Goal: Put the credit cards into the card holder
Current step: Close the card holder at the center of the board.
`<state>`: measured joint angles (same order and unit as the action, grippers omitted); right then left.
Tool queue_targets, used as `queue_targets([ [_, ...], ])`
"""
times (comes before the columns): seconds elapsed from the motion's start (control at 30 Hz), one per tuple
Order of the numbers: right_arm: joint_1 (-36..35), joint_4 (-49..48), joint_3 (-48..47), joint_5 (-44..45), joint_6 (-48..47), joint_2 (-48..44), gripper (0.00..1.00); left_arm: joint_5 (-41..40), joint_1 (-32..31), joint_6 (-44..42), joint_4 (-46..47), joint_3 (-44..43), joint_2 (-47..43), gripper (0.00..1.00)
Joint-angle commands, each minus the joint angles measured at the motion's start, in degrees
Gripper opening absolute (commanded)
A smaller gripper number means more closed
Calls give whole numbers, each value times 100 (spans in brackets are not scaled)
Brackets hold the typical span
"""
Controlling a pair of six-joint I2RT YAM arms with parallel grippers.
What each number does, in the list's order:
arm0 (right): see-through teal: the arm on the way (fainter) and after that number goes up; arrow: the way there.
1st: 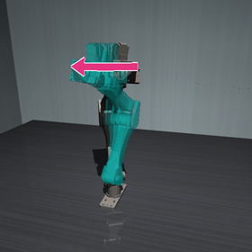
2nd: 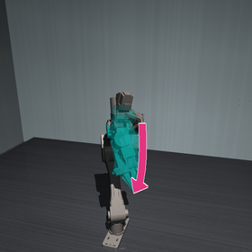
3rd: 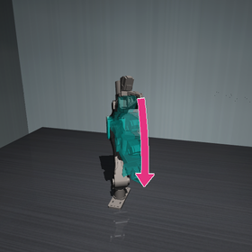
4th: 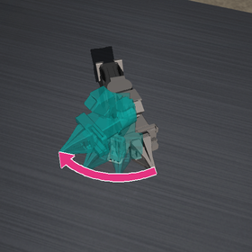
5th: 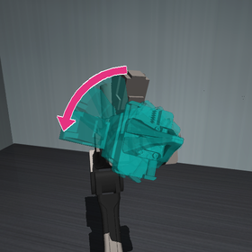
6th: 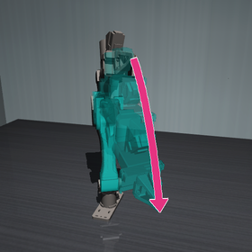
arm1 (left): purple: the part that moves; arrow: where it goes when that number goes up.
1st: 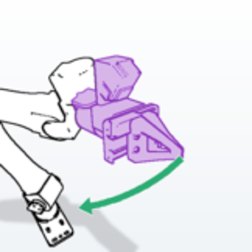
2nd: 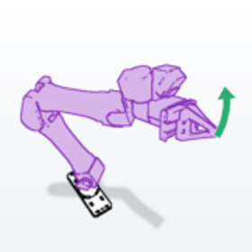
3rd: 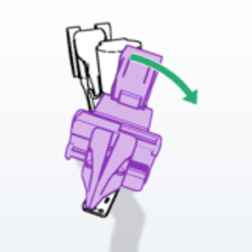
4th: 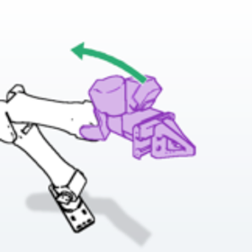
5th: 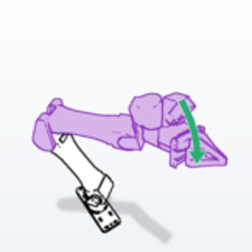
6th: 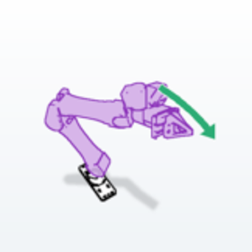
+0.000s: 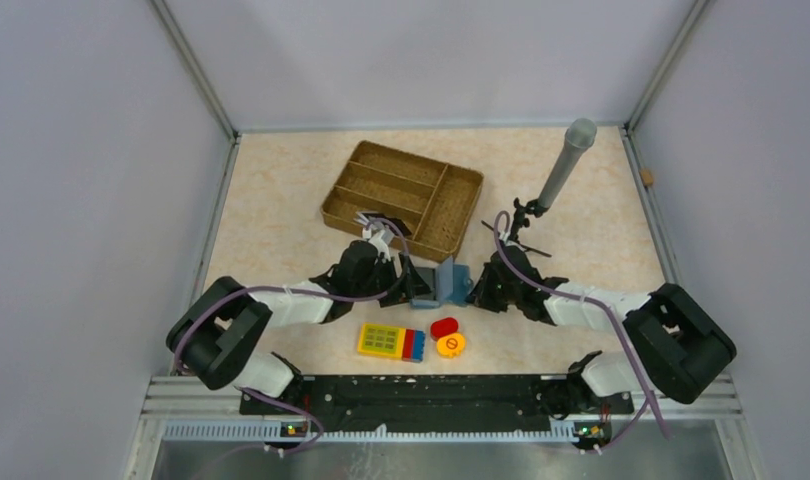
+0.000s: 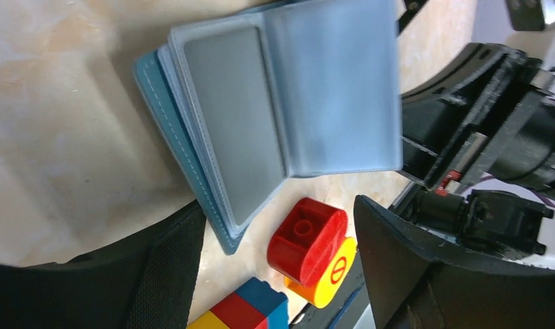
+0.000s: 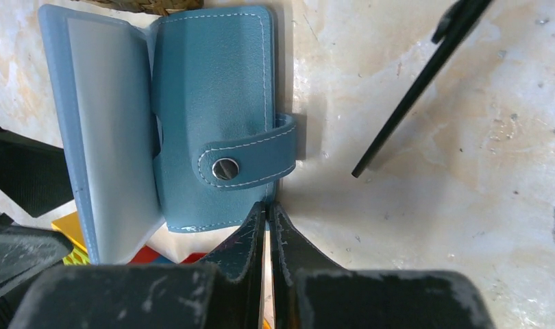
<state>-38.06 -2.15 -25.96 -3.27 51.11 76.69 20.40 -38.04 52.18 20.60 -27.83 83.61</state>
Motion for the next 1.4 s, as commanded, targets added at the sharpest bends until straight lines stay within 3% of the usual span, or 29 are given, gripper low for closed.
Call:
queue_targets([
  [0.0, 18, 292, 198, 85, -123, 409, 0, 406, -156, 117, 648, -71, -328, 78],
  [0.27, 14, 356, 268, 72, -120, 220, 0, 218, -323, -58, 489, -224, -567, 78],
  [0.43, 18, 607, 250, 149, -116, -120, 0, 349, -407, -244, 573, -543, -201, 78],
  [0.5, 18, 748, 249, 187, -106, -363, 8, 406, -463, -265, 680, -674, -21, 78],
  [0.7, 27, 1546, 217, 659, -80, -1362, 52, 503, -676, -266, 1082, -1011, 562, 78],
  [0.83, 35, 1745, 350, 758, 4, -2119, 64, 595, -802, -239, 1381, -1174, 923, 77],
  [1.03, 36, 990, 751, 360, -22, -2849, 69, 642, -844, -158, 1646, -1156, 1103, 77],
  [1.37, 36, -67, 535, 2, -369, -2204, 68, 82, -823, -582, 745, -906, 487, 80],
])
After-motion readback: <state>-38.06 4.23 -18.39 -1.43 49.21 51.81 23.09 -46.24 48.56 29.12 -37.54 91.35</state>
